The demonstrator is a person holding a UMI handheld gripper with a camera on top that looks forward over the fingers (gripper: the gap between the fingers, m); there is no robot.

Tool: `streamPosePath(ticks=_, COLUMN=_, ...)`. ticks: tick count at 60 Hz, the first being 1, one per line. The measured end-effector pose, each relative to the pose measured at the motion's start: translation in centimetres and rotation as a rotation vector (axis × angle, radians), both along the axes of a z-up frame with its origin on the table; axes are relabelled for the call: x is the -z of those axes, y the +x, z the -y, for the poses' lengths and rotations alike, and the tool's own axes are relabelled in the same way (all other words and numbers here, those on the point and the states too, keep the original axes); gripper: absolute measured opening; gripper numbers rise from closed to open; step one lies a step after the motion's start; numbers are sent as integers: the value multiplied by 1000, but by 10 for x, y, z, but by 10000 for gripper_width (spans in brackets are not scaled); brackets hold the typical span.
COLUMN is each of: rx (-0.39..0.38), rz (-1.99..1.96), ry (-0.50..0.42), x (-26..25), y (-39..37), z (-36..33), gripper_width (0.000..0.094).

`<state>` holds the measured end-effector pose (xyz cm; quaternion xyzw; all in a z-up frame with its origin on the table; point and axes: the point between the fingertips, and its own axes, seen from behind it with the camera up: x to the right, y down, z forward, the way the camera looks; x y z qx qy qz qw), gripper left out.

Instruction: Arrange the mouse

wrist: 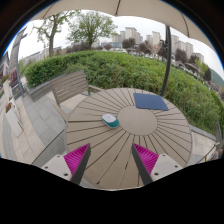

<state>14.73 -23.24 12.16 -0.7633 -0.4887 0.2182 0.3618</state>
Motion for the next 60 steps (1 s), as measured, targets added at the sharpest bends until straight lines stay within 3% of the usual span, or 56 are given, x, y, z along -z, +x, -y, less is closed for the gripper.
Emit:
streamPosePath(ticks=23, rx=23, rz=-110, ry=110, x=54, y=-98, z=-63, gripper_width=856)
streamPosePath(ticks=48, rx=21, rz=-82, ry=84, x=117, y=-179, z=-103, gripper_width=850)
streamPosePath(ticks=60, rx=43, rz=-78, ry=72, x=124, y=-207, z=-128, gripper_width=849)
